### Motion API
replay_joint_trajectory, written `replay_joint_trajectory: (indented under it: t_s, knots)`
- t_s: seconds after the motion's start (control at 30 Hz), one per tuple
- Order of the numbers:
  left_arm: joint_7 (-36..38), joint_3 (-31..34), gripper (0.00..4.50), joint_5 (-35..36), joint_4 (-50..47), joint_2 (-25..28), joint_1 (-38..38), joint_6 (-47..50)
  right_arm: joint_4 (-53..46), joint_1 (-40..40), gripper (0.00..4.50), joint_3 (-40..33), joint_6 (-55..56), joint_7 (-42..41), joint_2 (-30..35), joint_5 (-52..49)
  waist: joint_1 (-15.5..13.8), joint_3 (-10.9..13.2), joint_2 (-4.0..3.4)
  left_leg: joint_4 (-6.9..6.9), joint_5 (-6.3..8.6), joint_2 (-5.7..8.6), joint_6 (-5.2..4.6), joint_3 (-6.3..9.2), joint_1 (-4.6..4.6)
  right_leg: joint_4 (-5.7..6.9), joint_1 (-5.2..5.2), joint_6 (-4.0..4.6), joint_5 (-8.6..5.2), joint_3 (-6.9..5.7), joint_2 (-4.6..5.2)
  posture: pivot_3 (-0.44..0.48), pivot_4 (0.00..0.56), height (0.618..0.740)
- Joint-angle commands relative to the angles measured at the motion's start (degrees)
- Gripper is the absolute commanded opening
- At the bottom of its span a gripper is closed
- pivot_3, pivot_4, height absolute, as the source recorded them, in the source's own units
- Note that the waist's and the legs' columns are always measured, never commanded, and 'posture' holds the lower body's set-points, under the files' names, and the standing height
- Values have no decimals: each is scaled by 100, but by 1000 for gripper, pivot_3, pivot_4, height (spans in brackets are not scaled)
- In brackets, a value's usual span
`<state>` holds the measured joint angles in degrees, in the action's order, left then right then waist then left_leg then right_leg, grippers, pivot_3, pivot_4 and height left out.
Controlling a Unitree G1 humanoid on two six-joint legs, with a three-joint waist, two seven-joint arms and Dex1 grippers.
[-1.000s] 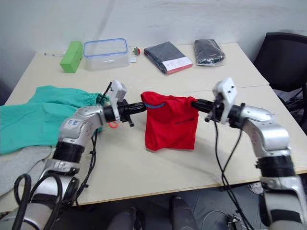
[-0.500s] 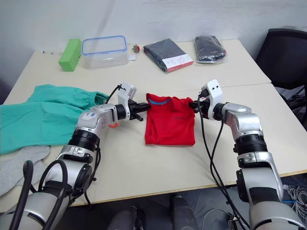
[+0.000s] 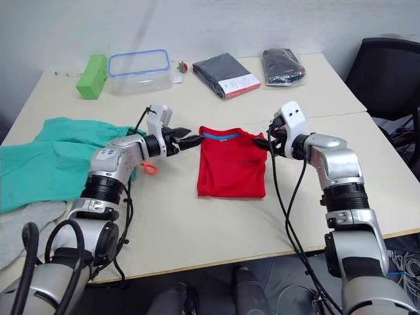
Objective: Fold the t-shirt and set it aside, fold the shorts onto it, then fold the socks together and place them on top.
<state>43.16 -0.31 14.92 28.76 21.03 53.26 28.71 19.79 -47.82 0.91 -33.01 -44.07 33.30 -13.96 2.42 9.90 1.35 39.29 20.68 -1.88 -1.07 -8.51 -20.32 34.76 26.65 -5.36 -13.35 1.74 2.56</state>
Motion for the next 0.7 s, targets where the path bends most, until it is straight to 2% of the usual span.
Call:
replay_joint_trajectory:
  t_s: [0.03, 0.1, 0.13, 0.2, 0.27, 0.3, 0.43, 0.6, 0.67, 0.7]
  knots:
    - [956, -557, 4474, -209, -1254, 444, -467, -697, -972, 314, 3172, -125, 582, -475, 525, 32, -7, 1, -12, -3, 3, -1, 3, 0, 3, -2, 0, 0, 0, -1, -1, 0, 150, 740]
    - [1663, -1011, 4474, -415, -2007, 887, -963, -1417, -1773, 867, 3172, -65, 938, -953, 885, -31, -24, 1, -19, -9, 3, -1, 4, -3, 3, -12, -1, 0, 0, -5, -1, 0, 150, 740]
    - [1930, -1220, 4499, -528, -2291, 1074, -1190, -1712, -2214, 1218, 3343, 5, 1157, -1202, 1077, -28, -33, 1, -20, -11, 4, -2, 6, -7, 2, -18, -1, 1, -1, -6, -4, 0, 150, 740]
    - [2053, -1467, 4500, -784, -2458, 1230, -1411, -2159, -2783, 1730, 3736, 123, 1451, -1418, 1276, 43, -67, 1, -22, -12, 7, -3, 10, -7, 2, -22, -2, 4, -3, -8, -9, 0, 150, 740]
    - [2003, -1672, 4500, -1125, -2419, 1272, -1503, -2645, -3065, 2129, 4386, 317, 2050, -1439, 1377, 396, -78, 1, -21, -2, 5, 4, 7, -17, 1, -22, -6, 5, -3, -7, -13, 0, 150, 740]
    - [1978, -1746, 4500, -1244, -2353, 1241, -1515, -2819, -3130, 2288, 4480, 424, 2301, -1395, 1371, 579, -78, 2, -20, 4, 2, 11, 2, -22, 2, -30, -7, 3, -2, -4, -10, 0, 150, 740]
    - [1901, -1878, 4500, -1401, -2168, 1032, -1543, -3056, -3120, 2628, 4480, 736, 2933, -1274, 1292, 1051, -77, 2, -19, 34, 3, 14, -24, -7, 8, -37, -21, 2, 27, 18, -3, 0, 150, 740]
    - [1748, -2079, 4500, -1785, -1727, 798, -1429, -3554, -2315, 2434, 4480, 1145, 3842, -772, 1112, 2009, -59, 1, -18, 55, -3, 14, -52, -12, 8, -41, -30, 12, 39, 30, 3, 0, 150, 740]
    - [1533, -2131, 4500, -2033, -1386, 725, -1337, -3771, -2003, 2323, 4103, 1283, 4140, -710, 1075, 2248, -65, 1, -18, 58, -4, 14, -52, -12, 7, -32, -26, 5, 43, 31, 2, 0, 150, 740]
    - [1449, -2143, 4114, -2125, -1226, 684, -1300, -3833, -1863, 2284, 3887, 1353, 4257, -682, 1059, 2362, -68, 1, -18, 62, -4, 14, -52, -11, 4, -27, -23, 2, 44, 31, 0, 0, 150, 740]
